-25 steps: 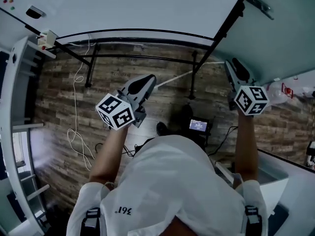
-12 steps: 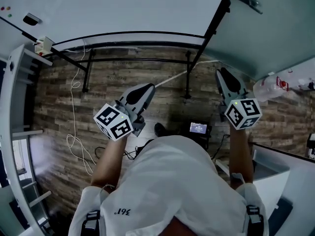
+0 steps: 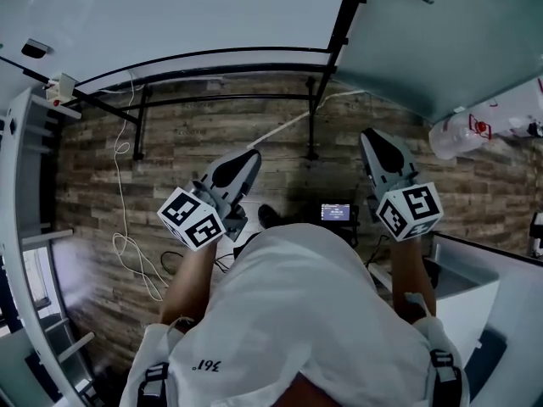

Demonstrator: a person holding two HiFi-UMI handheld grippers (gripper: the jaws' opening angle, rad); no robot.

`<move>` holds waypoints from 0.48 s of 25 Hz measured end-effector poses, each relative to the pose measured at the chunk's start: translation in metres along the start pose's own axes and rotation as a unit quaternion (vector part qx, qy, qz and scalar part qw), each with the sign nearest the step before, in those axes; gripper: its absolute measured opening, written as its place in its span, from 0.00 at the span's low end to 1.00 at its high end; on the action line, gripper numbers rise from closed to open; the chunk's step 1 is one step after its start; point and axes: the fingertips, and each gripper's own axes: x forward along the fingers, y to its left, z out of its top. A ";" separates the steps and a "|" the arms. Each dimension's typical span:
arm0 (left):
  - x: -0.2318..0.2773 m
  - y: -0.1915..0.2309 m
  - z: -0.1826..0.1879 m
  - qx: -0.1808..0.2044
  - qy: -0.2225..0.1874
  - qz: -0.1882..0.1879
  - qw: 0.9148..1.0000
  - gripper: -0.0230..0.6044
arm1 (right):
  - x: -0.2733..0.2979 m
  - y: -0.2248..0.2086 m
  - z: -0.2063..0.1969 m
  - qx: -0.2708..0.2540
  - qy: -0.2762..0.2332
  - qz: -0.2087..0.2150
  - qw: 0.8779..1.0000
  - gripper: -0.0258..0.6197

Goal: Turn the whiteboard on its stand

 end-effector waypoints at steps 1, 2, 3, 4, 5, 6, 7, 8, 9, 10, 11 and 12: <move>0.001 -0.003 -0.001 0.001 0.000 -0.001 1.000 0.05 | -0.003 0.000 -0.002 0.002 0.002 0.001 1.000 0.13; 0.003 -0.007 -0.002 0.001 0.001 -0.002 1.000 0.05 | -0.006 -0.001 -0.005 0.004 0.004 0.003 1.000 0.12; 0.006 -0.011 -0.004 0.002 0.002 -0.003 1.000 0.05 | -0.010 -0.003 -0.008 0.006 0.006 0.004 1.000 0.12; 0.009 -0.015 -0.007 0.003 0.005 -0.004 1.000 0.05 | -0.013 -0.005 -0.012 0.008 0.008 0.005 1.000 0.12; 0.011 -0.019 -0.011 0.002 0.009 -0.006 1.000 0.05 | -0.015 -0.006 -0.015 0.011 0.010 0.005 1.000 0.12; 0.013 -0.021 -0.013 0.002 0.012 -0.007 1.000 0.05 | -0.015 -0.006 -0.017 0.013 0.013 0.006 1.000 0.11; 0.015 -0.024 -0.016 0.000 0.016 -0.009 1.000 0.05 | -0.015 -0.006 -0.019 0.015 0.015 0.008 1.000 0.11; 0.016 -0.026 -0.018 -0.002 0.018 -0.011 1.000 0.05 | -0.015 -0.005 -0.020 0.017 0.017 0.009 1.000 0.11; 0.016 -0.028 -0.020 -0.003 0.020 -0.013 1.000 0.05 | -0.016 -0.004 -0.022 0.018 0.018 0.010 1.000 0.11; 0.017 -0.030 -0.022 -0.004 0.022 -0.014 1.000 0.05 | -0.017 -0.004 -0.022 0.019 0.019 0.011 1.000 0.11; 0.018 -0.032 -0.023 -0.005 0.023 -0.014 1.000 0.05 | -0.018 -0.004 -0.023 0.019 0.020 0.011 1.000 0.10; 0.019 -0.032 -0.024 -0.006 0.024 -0.015 1.000 0.05 | -0.017 -0.005 -0.024 0.019 0.021 0.011 1.000 0.10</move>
